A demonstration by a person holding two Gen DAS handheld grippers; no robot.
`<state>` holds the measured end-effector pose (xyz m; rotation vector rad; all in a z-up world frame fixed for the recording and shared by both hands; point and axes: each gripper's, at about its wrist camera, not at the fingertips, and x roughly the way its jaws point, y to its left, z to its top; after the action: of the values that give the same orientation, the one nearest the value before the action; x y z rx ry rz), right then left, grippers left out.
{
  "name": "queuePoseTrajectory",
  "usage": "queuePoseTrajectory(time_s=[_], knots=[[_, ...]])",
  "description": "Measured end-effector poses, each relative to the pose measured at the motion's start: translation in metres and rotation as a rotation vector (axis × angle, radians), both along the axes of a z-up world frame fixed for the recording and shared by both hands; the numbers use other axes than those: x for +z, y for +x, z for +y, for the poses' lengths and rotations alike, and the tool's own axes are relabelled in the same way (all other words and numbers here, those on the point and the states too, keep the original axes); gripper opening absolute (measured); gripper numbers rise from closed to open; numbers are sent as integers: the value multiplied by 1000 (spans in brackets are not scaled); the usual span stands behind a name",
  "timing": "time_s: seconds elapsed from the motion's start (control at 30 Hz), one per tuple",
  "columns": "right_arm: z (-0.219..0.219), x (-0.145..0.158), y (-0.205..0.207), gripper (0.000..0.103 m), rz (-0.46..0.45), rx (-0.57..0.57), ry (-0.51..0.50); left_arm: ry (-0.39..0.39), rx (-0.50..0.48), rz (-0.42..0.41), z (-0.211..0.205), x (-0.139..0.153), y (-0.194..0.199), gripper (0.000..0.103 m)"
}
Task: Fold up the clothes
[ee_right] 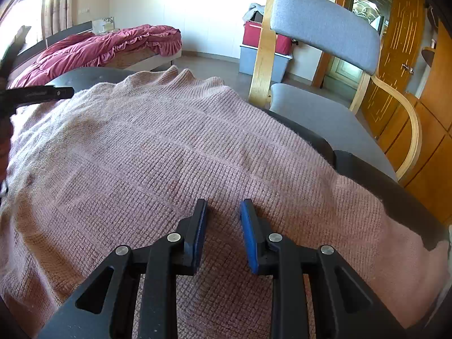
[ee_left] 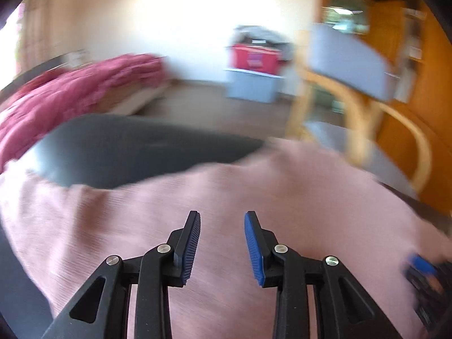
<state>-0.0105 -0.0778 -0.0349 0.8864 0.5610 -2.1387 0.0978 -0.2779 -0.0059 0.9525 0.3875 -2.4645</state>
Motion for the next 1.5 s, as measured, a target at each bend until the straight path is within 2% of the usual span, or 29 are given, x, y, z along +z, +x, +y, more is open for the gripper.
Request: queuePoseTrajectory(time_s=[0.03, 0.1, 0.13, 0.4, 0.47, 0.57, 0.8, 0.9, 1.0, 1.1, 1.23, 1.37, 1.5], knots=[[0, 0, -1, 27, -1, 0, -1, -7, -47, -17, 12, -4, -2, 33], [0, 0, -1, 27, -1, 1, -1, -25, -114, -115, 29, -22, -12, 33], [0, 0, -1, 27, -2, 1, -1, -23, -117, -122, 29, -25, -13, 33], [2, 0, -4, 28, -15, -1, -12, 70, -98, -79, 3, -29, 1, 37], [2, 0, -4, 28, -18, -1, -14, 24, -85, -111, 0, -28, 7, 37], [3, -1, -4, 28, -22, -1, -17, 20, -65, -107, -6, -29, 22, 37], [4, 0, -5, 28, -19, 1, -21, 81, -41, -49, -18, -32, 31, 37], [12, 10, -5, 28, -26, 15, -89, 108, -31, -23, -23, -33, 35, 37], [9, 25, 5, 28, -28, 74, -137, 128, -23, -4, -27, -34, 38, 37], [-10, 18, 18, 28, -113, 159, -89, 130, -23, -2, -28, -35, 38, 37], [-7, 4, 13, 26, -169, 114, -79, 158, -26, 17, -32, -35, 42, 37], [21, -1, -3, 25, -141, -22, -113, 165, -28, 14, -33, -33, 43, 37], [22, -2, -2, 25, -101, -49, -84, 119, 2, 9, -33, -20, 52, 37]])
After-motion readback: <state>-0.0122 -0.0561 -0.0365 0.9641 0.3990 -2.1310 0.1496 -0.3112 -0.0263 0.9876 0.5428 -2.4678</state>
